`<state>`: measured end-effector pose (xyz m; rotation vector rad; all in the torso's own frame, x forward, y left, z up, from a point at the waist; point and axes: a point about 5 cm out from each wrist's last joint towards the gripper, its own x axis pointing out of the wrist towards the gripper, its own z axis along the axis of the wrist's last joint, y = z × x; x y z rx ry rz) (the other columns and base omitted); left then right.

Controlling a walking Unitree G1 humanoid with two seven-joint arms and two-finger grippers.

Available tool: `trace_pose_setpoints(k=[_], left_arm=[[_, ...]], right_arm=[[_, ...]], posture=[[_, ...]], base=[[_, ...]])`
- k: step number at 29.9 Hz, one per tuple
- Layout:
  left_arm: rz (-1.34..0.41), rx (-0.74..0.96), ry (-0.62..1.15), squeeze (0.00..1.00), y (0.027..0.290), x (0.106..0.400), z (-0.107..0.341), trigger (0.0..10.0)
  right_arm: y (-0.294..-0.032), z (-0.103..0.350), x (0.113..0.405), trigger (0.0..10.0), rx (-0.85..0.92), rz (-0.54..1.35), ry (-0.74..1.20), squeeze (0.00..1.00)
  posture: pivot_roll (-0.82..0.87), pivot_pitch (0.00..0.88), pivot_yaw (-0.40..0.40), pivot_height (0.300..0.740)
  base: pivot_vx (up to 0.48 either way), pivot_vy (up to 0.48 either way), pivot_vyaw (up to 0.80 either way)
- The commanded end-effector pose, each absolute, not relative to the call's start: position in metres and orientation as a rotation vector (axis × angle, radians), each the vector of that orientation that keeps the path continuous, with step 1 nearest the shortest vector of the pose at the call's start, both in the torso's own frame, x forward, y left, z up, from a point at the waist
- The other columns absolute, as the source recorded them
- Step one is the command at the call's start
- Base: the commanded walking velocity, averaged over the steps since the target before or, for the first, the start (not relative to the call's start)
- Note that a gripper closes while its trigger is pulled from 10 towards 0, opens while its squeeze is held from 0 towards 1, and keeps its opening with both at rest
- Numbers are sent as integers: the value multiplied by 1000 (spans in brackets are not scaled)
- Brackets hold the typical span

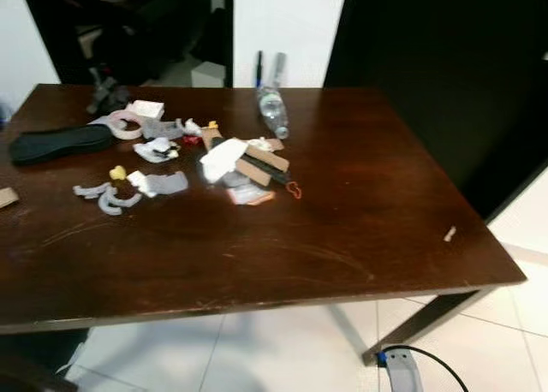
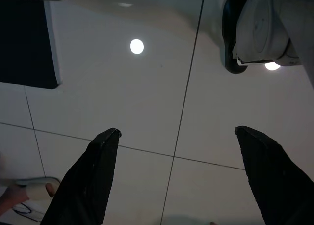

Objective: Picking trash to rubbish bin

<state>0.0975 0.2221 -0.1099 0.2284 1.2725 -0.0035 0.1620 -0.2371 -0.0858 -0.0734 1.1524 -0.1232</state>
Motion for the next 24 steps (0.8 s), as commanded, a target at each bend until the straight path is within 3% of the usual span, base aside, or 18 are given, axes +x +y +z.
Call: trace_pose_setpoints(k=[1, 24], left_arm=[[-22, 230, 1287, 0, 217, 94, -112, 10000], [-19, 222, 1285, 0, 214, 95, -112, 10000]], right_arm=[[-241, -88, 154, 10000, -69, -146, 1174, 0], [-236, -89, 154, 10000, -72, -106, 1179, 0]], posture=[[109, 84, -50, 740], [116, 74, -63, 740]], base=[[0, 0, 0], [0, 0, 0]])
